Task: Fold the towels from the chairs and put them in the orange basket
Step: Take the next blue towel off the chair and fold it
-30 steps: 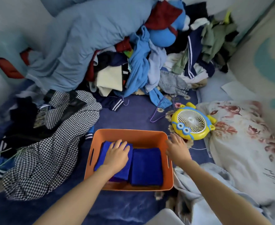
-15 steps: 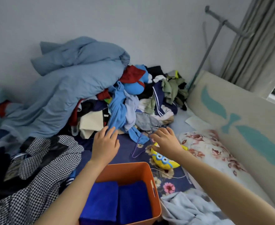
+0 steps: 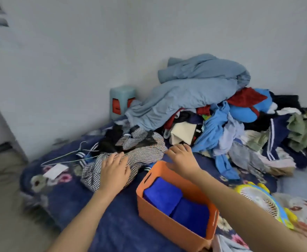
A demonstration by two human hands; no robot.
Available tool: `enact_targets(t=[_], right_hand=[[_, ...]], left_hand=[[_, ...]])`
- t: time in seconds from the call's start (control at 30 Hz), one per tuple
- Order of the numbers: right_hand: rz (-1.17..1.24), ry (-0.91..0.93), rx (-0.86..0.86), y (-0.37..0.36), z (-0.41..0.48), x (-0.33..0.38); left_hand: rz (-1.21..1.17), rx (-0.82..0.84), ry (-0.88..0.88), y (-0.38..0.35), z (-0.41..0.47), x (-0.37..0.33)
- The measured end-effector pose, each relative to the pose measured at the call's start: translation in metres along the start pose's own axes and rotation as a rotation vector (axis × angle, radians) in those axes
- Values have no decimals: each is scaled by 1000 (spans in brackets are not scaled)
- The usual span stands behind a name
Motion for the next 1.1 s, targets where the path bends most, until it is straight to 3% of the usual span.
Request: enact_targets(t=[0.33,0.63,0.83,1.1], right_hand=[[292,457,-212,99,30,220],[390,673,-396,202,32,372],[491,751,-382,262,27,461],[563,909,-455,284,48,534]], left_hand=[[276,-216,509,163,-219,86],[436,-286,850,268,-397,134],[505,-415,918,337,-486,152],[506,-440,998,349,-519,188]])
Point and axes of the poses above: each hand's wrist, its own z-axis towards the middle knuckle, its own y-axis out of the back of the hand, x = y × z, the point moved 2 cm from there along z, towards the middle knuckle, and after that the axes turned 14 degrees about -z, right-handed, at the moved point
